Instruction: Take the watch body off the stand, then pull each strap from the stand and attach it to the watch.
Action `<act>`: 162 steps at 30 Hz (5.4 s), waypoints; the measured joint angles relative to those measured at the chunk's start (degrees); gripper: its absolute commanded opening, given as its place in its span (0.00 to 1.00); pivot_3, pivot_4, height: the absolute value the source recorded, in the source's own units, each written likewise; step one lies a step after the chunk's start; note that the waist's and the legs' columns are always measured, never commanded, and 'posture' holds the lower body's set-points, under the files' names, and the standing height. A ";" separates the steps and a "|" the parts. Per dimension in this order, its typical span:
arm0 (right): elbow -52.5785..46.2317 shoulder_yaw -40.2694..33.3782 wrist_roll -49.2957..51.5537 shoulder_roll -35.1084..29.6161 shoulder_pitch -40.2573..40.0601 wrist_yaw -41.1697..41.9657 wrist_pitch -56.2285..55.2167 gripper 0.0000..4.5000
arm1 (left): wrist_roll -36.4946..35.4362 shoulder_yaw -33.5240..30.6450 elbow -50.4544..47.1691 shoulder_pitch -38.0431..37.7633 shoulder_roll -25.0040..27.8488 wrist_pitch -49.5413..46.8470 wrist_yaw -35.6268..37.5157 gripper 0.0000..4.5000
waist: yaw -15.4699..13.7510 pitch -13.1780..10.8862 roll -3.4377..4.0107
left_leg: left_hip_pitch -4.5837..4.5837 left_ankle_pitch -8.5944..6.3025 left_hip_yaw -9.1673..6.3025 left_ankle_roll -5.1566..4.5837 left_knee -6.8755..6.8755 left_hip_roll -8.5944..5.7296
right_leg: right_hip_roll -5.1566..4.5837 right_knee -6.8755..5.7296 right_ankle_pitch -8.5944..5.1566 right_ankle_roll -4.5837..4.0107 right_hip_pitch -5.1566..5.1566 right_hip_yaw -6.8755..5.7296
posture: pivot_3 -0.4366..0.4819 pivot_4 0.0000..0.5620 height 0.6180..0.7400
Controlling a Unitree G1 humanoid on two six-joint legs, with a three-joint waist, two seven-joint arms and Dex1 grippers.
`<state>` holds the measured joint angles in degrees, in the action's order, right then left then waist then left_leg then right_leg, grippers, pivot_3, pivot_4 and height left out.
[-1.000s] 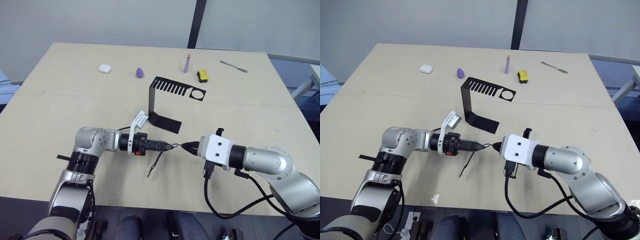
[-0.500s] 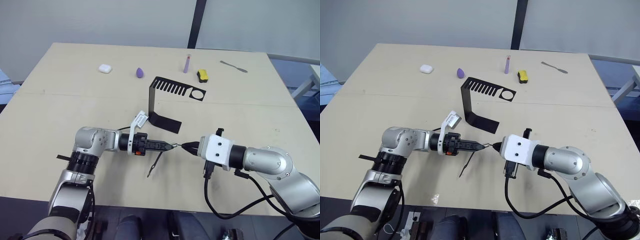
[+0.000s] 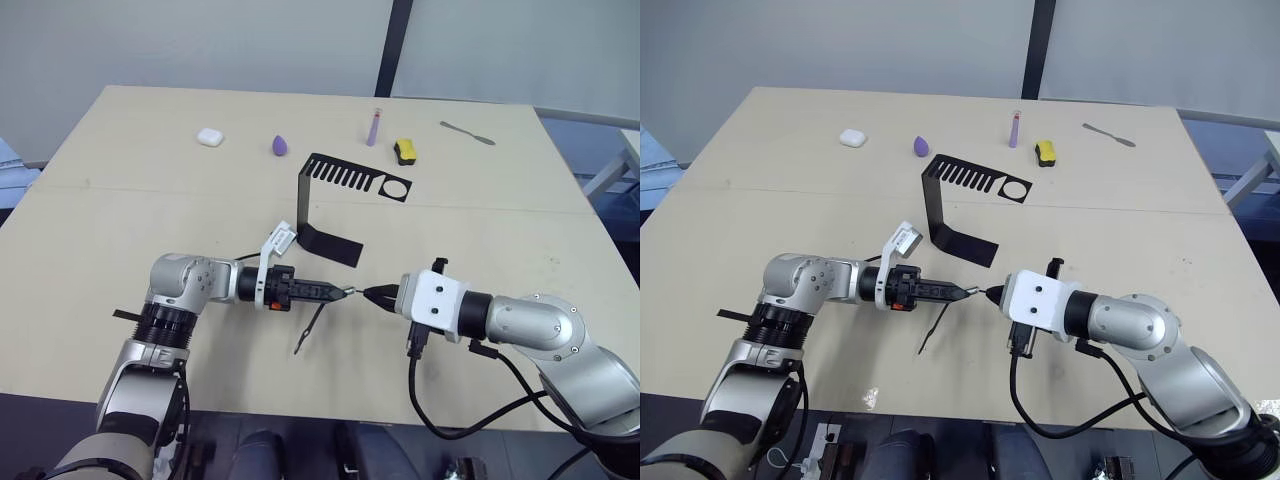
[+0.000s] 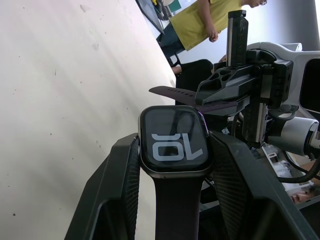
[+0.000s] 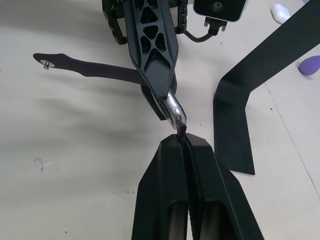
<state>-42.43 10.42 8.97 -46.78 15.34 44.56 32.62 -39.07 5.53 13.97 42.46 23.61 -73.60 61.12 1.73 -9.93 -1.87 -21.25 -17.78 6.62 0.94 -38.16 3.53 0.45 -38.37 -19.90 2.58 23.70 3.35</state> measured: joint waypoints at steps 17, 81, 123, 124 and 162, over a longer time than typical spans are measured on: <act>-0.01 1.75 -2.84 -0.60 1.80 0.01 -0.37 0.00 | 0.00 -0.97 0.00 0.03 -1.11 -0.09 -0.91 0.35 | -0.02 0.00 0.00 | 0.00 0.00 0.00 0.00 0.00 0.00 | 0.00 -0.01 0.00 0.00 0.00 0.00 | 0.48 0.27 1.00; 2.17 5.24 -11.51 -1.48 5.76 3.24 -2.42 0.00 | -1.18 -4.91 -6.16 0.03 -4.71 -5.88 -6.12 0.35 | 0.02 0.00 0.00 | 0.02 0.01 0.00 0.03 -0.02 0.00 | 0.00 -0.07 -0.02 -0.04 0.01 -0.01 | 0.48 0.27 1.00; 2.30 5.10 -12.17 -0.99 5.52 3.25 -2.32 0.00 | -1.34 -4.68 -6.16 0.05 -4.80 -5.12 -6.14 0.35 | 0.02 0.00 0.00 | 0.02 0.01 0.00 0.04 -0.02 0.00 | 0.00 -0.07 -0.02 -0.04 0.01 -0.01 | 0.48 0.27 1.00; 2.30 5.10 -12.16 -0.98 5.52 3.25 -2.32 0.00 | -1.34 -4.68 -6.16 0.05 -4.80 -5.12 -6.14 0.35 | 0.02 0.00 0.00 | 0.02 0.01 0.00 0.04 -0.02 0.00 | 0.00 -0.07 -0.02 -0.04 0.01 -0.01 | 0.48 0.27 1.00; -3.86 -18.41 11.83 -3.18 -5.78 13.28 6.87 0.99 | 10.21 6.49 -12.74 1.51 5.81 24.71 3.45 0.35 | 0.12 0.00 0.00 | 0.09 0.02 0.05 0.06 0.05 0.00 | 0.01 -0.08 -0.02 -0.04 -0.04 0.02 | 0.48 0.27 1.00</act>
<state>-46.29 -7.99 20.79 -49.96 9.56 57.84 39.49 -28.86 12.02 1.23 43.98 29.42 -48.89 64.57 1.85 -9.93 -1.87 -21.15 -17.77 6.66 1.00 -38.11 3.53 0.46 -38.45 -19.92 2.54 23.66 3.36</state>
